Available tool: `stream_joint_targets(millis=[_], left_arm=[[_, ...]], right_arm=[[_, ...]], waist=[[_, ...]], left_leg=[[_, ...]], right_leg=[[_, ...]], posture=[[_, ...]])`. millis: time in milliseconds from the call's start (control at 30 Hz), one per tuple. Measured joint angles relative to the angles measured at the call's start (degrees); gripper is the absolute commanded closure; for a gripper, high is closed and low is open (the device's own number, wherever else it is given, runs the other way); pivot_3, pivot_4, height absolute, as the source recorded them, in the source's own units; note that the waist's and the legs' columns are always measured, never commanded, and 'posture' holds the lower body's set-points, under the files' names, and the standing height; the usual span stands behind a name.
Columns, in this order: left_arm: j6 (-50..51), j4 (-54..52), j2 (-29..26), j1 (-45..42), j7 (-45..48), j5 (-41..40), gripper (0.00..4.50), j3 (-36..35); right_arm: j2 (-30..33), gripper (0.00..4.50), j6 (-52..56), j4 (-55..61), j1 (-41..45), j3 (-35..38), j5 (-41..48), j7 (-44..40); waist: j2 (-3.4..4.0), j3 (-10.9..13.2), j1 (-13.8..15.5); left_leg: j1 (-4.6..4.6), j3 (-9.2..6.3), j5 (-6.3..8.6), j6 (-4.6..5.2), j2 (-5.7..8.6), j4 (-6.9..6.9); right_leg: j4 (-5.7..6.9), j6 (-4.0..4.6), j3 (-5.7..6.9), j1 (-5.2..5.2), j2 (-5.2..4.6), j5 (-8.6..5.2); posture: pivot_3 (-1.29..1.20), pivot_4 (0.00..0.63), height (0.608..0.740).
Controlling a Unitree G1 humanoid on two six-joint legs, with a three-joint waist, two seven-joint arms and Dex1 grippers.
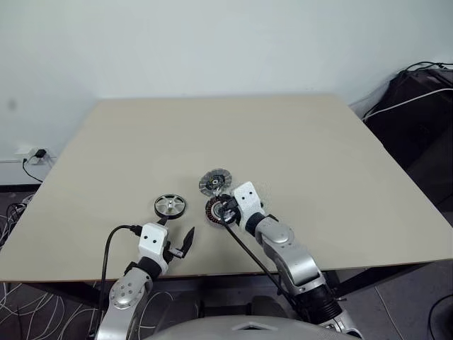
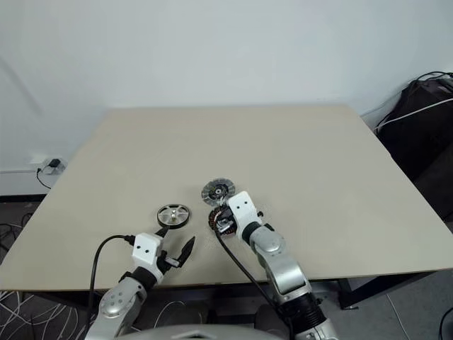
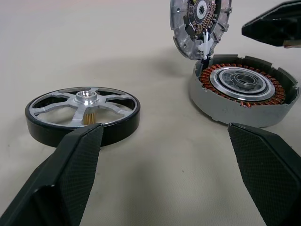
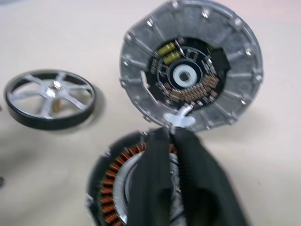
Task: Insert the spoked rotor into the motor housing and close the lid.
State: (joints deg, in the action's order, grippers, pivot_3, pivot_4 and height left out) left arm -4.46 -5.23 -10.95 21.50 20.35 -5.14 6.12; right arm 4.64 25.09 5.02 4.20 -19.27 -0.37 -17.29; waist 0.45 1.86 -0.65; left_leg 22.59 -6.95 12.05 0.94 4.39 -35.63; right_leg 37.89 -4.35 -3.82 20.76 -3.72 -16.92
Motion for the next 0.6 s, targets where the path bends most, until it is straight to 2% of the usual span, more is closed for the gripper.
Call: stream_joint_targets(millis=[233, 600], left_arm=[[0.0, 0.0, -0.1, 0.1, 0.1, 0.0, 0.0, 0.0], [0.0, 0.0, 0.0, 0.2, -0.1, 0.0, 0.0, 0.0]], right_arm=[[3.0, 4.47, 4.4, 3.2, -1.0, -2.7, 1.8, -6.1], [3.5, 4.47, 6.9, 3.3, -0.8, -2.7, 1.2, -5.4]], waist=[[-0.06, 0.0, 0.0], [-0.13, 0.1, 0.0]], left_leg=[[0.0, 0.0, 0.0, 0.0, 0.0, 0.0], [0.01, 0.0, 0.0, 0.0, 0.0, 0.0]], right_leg=[[0.0, 0.0, 0.0, -0.01, -0.02, 0.0], [-0.01, -0.01, 0.01, 0.0, -0.03, 0.0]], posture=[[0.0, 0.0, 0.74], [0.0, 0.0, 0.74]])
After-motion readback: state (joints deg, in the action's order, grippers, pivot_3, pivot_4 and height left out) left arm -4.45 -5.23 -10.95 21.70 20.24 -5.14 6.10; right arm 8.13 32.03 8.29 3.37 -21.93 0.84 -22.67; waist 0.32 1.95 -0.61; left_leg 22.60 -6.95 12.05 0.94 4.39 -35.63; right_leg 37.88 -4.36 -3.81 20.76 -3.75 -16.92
